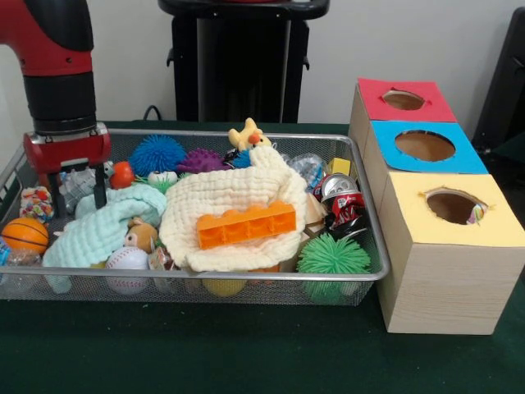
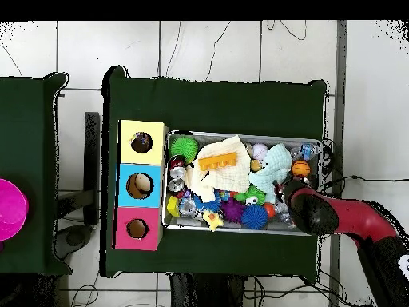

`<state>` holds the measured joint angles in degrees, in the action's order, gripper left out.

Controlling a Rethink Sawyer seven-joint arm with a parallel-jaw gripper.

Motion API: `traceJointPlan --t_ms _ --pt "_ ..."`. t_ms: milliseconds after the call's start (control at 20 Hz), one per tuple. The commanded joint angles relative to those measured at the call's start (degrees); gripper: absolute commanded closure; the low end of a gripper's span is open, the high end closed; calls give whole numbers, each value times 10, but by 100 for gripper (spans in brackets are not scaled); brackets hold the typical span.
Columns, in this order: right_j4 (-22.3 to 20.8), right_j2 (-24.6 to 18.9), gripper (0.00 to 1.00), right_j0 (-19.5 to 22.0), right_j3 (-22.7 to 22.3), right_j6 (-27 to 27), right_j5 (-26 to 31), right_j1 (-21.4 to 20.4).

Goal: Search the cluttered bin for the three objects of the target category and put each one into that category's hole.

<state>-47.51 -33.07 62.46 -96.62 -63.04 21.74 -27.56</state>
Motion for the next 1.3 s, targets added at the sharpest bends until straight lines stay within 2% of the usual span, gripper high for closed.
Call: traceJointPlan --t_ms 50,400,600,900,1150,1300 --pt "-26 -6 0 12 15 3 -26 1" --pt "-6 -15 0 1 8 4 4 -36" --pt "-10 -16 0 4 16 11 3 -37" --pt "-46 33 0 -18 45 -14 -12 -30" --pt "-100 88 0 -50 90 -58 -78 -7" --pt "-140 149 0 -97 126 -104 -138 9"
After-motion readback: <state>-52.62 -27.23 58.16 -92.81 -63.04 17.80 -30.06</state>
